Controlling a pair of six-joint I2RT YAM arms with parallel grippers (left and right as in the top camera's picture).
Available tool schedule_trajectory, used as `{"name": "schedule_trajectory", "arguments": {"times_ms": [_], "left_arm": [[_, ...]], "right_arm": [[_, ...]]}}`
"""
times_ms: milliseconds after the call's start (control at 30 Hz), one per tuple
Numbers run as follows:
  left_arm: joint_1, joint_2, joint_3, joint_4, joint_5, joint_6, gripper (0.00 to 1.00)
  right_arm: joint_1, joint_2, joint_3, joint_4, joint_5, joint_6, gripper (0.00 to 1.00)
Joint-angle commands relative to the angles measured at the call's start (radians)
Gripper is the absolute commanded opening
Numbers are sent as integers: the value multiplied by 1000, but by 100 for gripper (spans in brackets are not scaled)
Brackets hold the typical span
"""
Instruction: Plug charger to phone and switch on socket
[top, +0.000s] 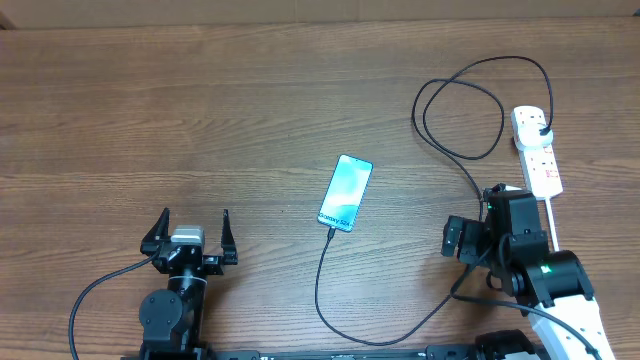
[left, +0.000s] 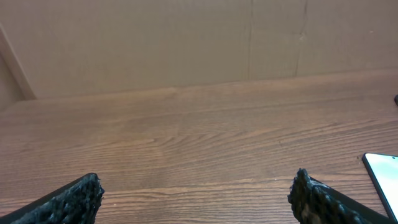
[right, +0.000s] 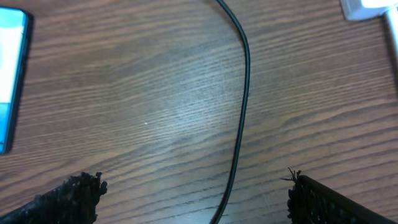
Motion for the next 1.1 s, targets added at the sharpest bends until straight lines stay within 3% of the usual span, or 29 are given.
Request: {"name": "schedule_trajectory", "arguments": {"times_ms": [0,400,1067], "left_arm": [[7,-11,-3,1,0,16,100],[7,-11,-3,1,0,16,100],[7,-11,-3,1,0,16,100]], "right_arm": [[-2,-61,-5,7,2,0,100],[-2,-287,-5,6,2,0,100],[-2,-352,-72,7,2,0,100]]}}
